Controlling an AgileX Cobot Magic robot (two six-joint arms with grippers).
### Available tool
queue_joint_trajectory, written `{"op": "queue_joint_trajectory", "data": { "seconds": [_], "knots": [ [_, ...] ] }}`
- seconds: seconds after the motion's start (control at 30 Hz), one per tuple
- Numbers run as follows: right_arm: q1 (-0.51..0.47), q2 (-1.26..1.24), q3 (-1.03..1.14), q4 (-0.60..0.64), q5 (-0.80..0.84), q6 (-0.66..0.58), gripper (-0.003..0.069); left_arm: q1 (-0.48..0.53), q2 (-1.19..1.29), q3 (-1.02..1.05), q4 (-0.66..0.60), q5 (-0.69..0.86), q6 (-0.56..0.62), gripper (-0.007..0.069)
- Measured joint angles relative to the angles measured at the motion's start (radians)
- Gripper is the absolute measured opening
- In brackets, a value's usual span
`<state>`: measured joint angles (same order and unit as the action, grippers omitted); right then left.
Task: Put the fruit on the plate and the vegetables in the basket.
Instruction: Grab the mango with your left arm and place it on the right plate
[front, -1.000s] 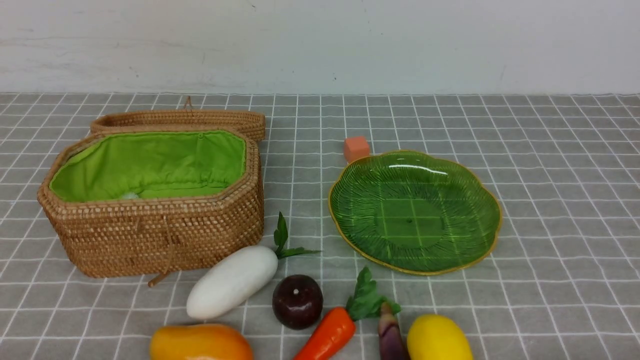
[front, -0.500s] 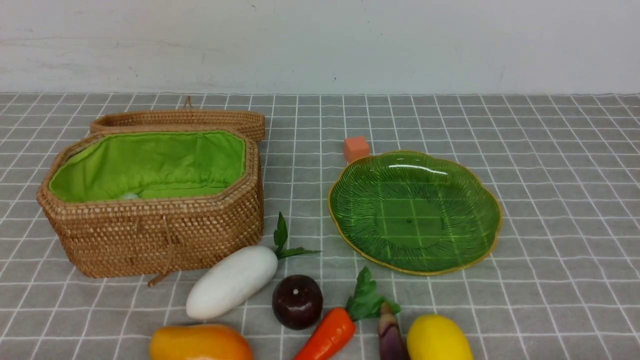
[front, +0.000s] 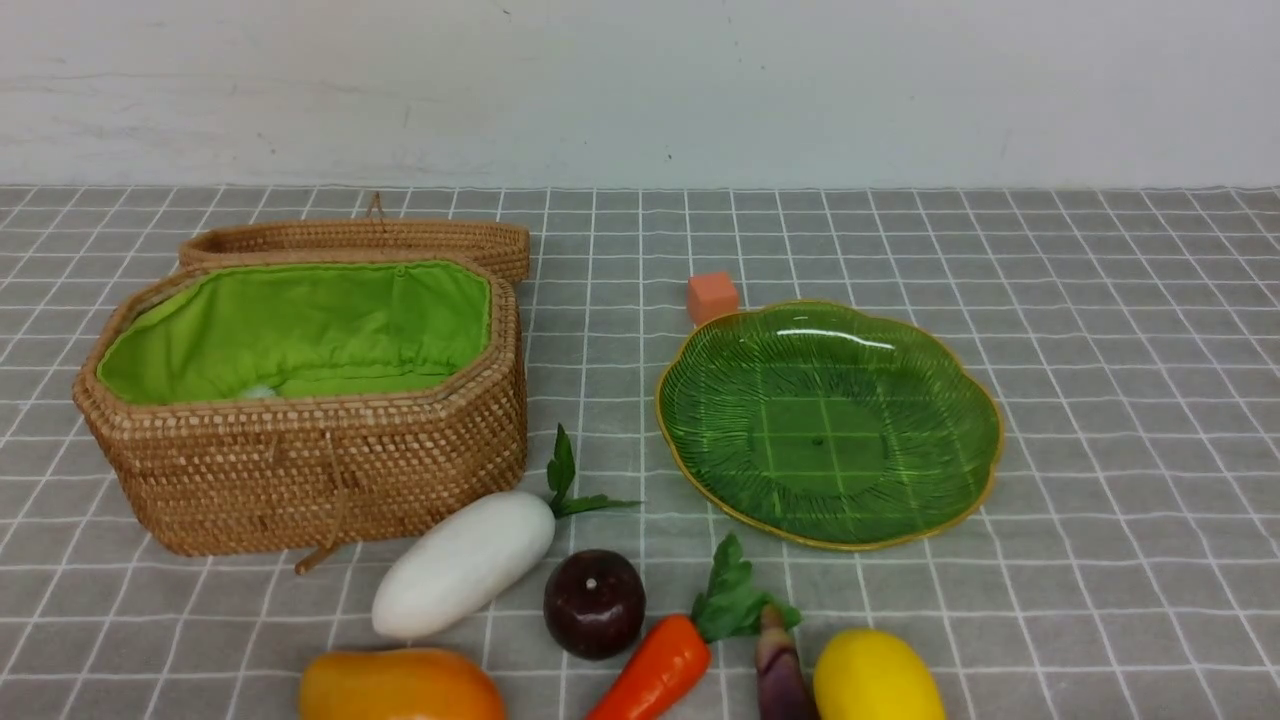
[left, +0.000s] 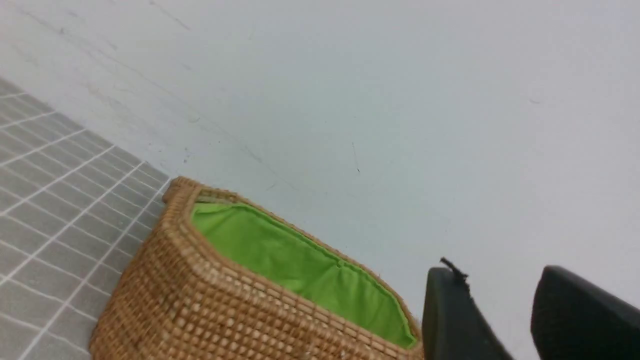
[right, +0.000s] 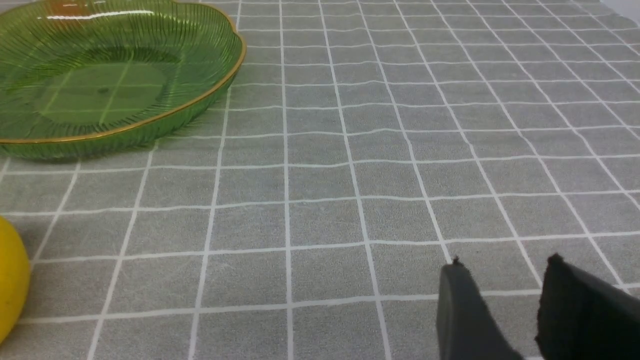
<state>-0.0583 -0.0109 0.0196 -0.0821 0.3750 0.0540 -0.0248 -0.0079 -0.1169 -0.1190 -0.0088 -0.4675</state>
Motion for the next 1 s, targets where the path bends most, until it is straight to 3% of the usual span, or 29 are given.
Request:
{"op": "queue_joint_trajectory", "data": {
  "seconds": [0.23,0.43,0.6,0.8,0.93,1.0],
  "knots": [
    [0.0,0.0,0.0,0.0,0.0,0.0,0.024,-0.001,0.189,-0.377,0.144,0.345,0.0,0.0239],
    [0.0,0.0,0.0,0.0,0.0,0.0,0.024,-0.061,0.332,-0.475,0.236,0.482,-0.003,0.0239],
    [0.0,0.0,0.0,0.0,0.0,0.0,0.024,-0.132,0.381,-0.48,0.185,0.564,-0.042,0.0239],
    [0.0,0.0,0.0,0.0,0.0,0.0,0.024,-0.281,0.54,-0.48,0.138,0.87,0.061,0.0244],
    [0.0,0.0,0.0,0.0,0.0,0.0,0.024,-0.326,0.656,-0.5,0.105,0.953,0.062,0.0272],
    [0.0,0.0,0.0,0.0,0.0,0.0,0.024,-0.357,0.753,-0.531,0.075,0.966,0.117,0.0328]
  ]
}}
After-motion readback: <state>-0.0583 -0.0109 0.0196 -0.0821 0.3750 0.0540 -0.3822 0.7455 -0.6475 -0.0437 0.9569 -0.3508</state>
